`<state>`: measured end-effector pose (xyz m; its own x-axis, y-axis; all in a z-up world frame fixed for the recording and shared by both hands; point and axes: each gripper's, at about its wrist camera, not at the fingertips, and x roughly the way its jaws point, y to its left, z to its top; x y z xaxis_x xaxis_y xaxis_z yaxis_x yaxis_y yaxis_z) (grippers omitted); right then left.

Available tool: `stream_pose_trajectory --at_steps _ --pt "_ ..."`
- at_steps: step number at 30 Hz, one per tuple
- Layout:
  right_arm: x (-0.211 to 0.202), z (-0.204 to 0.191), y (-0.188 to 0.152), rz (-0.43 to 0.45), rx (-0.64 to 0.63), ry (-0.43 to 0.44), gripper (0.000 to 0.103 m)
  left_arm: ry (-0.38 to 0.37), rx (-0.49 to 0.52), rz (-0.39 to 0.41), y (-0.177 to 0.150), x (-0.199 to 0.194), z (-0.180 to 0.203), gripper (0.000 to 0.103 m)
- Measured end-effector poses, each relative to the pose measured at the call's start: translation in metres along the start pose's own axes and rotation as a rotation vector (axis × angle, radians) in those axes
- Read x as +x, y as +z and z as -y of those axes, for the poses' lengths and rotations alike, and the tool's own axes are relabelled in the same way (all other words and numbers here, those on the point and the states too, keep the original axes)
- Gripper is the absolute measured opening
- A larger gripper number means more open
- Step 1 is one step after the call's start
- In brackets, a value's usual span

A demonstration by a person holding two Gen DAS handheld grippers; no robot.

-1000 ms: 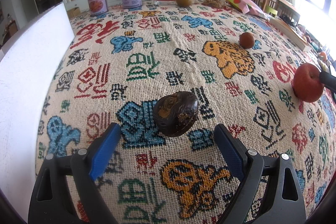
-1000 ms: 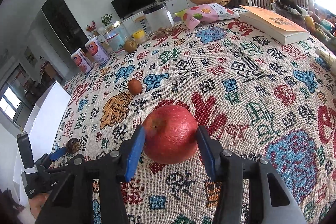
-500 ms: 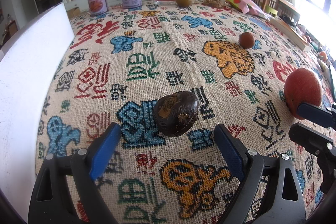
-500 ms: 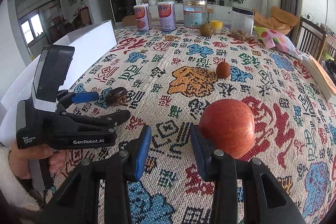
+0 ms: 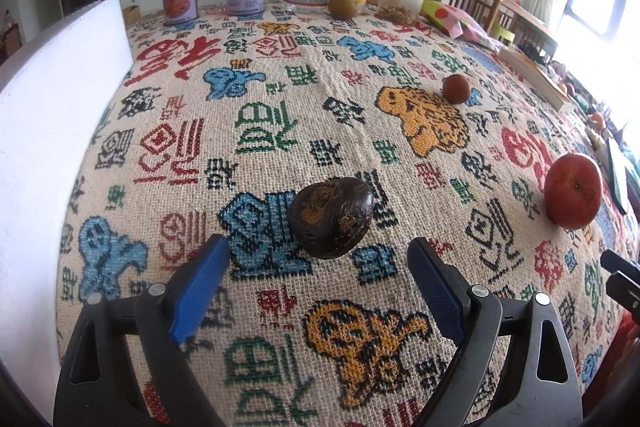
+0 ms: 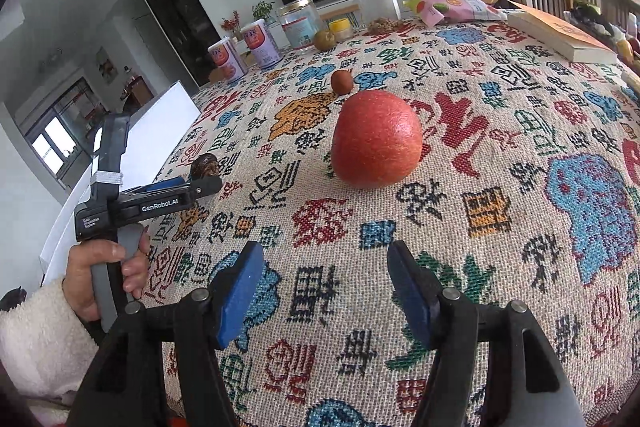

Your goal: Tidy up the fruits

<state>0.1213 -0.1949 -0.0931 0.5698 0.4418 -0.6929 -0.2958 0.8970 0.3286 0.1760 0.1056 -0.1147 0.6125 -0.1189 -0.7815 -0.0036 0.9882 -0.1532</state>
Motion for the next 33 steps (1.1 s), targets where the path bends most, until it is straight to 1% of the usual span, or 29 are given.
stream_pose_trajectory --at_steps 2,3,5,7,8,9,10,11,12,13,16,18,19,20,21,22,23,26,29,31,32,33 --pt "-0.006 0.007 0.004 0.032 -0.002 -0.061 0.067 -0.08 -0.024 -0.009 -0.002 -0.007 -0.01 0.09" --pt "-0.008 0.008 0.005 0.038 -0.009 -0.082 0.069 -0.095 -0.029 -0.01 -0.004 -0.011 -0.014 0.09" --pt "-0.007 0.011 0.007 0.037 -0.011 -0.111 0.083 -0.08 -0.017 0.002 -0.006 -0.015 -0.015 0.089" --pt "-0.003 0.014 0.013 0.04 0.018 -0.127 0.085 -0.057 0.033 0.013 -0.005 -0.015 -0.005 0.089" --pt "0.0 0.016 0.019 0.04 0.039 -0.134 0.085 -0.033 0.067 0.019 -0.003 -0.013 0.002 0.087" --pt "0.003 0.02 0.025 0.039 0.062 -0.14 0.085 -0.015 0.1 0.026 0.0 -0.01 0.009 0.083" --pt "0.007 0.023 0.032 0.036 0.086 -0.138 0.085 -0.001 0.126 0.02 0.003 -0.006 0.016 0.068" --pt "0.01 0.026 0.039 0.029 0.108 -0.128 0.085 0.016 0.146 0.001 0.006 0.0 0.021 0.049" --pt "0.015 0.031 0.046 0.016 0.134 -0.115 0.085 0.043 0.157 -0.02 0.008 0.007 0.025 0.041" --pt "0.019 0.034 0.053 0.003 0.159 -0.102 0.085 0.049 0.164 -0.01 0.01 0.009 0.028 0.035" --pt "0.031 0.043 0.07 -0.023 0.237 -0.045 0.085 0.06 0.16 0.006 0.009 0.006 0.028 0.034" --pt "0.041 0.052 0.075 -0.063 0.308 -0.039 0.085 0.053 0.141 0.015 0.006 -0.001 0.026 0.033" --pt "0.045 0.057 0.076 -0.076 0.342 -0.037 0.08 0.045 0.126 0.02 0.004 -0.006 0.023 0.033" --pt "0.047 0.06 0.076 -0.083 0.367 -0.044 0.068 0.03 0.106 0.025 0.002 -0.012 0.02 0.033" --pt "0.047 0.064 0.076 -0.084 0.389 -0.03 0.068 0.007 0.079 0.03 0.0 -0.02 0.017 0.032" --pt "0.047 0.067 0.075 -0.081 0.412 -0.012 0.068 -0.017 0.05 0.036 -0.002 -0.029 0.013 0.023" --pt "0.045 0.069 0.074 -0.075 0.423 0.0 0.068 -0.042 0.028 0.035 -0.004 -0.038 0.01 0.003" --pt "0.042 0.067 0.068 -0.058 0.41 0.023 0.067 -0.1 -0.021 0.049 -0.009 -0.064 0.005 0.002" --pt "0.041 0.061 0.063 -0.062 0.408 0.042 0.067 -0.091 -0.028 0.068 -0.014 -0.072 0.005 0.003" --pt "0.042 0.051 0.062 -0.065 0.339 0.001 0.067 -0.071 -0.024 0.04 -0.015 -0.061 0.004 0.003" --pt "0.042 0.045 0.063 -0.067 0.297 -0.022 0.068 -0.058 -0.036 0.026 -0.015 -0.056 0.001 0.008" --pt "0.042 0.041 0.063 -0.069 0.267 -0.041 0.068 -0.05 -0.046 0.016 -0.014 -0.051 -0.001 0.017"
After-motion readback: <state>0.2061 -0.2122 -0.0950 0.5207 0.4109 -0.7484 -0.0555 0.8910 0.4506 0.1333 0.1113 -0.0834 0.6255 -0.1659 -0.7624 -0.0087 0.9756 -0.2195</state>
